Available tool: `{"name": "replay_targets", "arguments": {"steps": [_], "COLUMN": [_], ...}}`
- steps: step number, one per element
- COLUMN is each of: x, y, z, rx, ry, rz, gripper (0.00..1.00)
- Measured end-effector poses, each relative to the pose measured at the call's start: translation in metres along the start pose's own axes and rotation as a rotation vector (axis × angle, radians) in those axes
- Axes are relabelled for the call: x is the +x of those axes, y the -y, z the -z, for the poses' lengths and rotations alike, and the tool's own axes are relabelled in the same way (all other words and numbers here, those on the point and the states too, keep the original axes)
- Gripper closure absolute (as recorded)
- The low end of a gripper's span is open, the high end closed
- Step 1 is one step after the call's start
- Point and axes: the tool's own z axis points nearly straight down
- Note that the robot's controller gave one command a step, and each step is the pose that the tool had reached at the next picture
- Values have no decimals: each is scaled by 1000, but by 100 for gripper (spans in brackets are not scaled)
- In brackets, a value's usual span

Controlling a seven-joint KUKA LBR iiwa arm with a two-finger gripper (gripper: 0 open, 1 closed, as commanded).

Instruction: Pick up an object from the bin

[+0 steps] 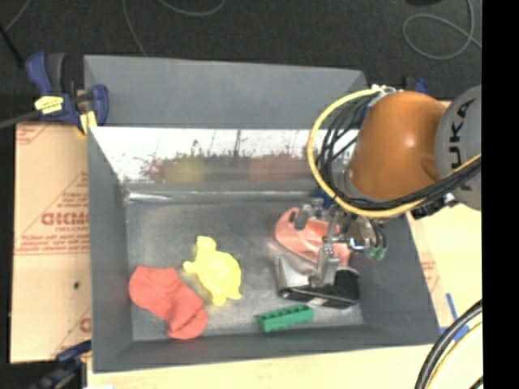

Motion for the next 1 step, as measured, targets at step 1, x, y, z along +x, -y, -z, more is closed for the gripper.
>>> {"name": "replay_targets", "arguments": {"steps": [1], "x": [-1], "y": [0], "z": [5], "rx": [1], "ry": [8], "rz": [1], "gripper": [0]}}
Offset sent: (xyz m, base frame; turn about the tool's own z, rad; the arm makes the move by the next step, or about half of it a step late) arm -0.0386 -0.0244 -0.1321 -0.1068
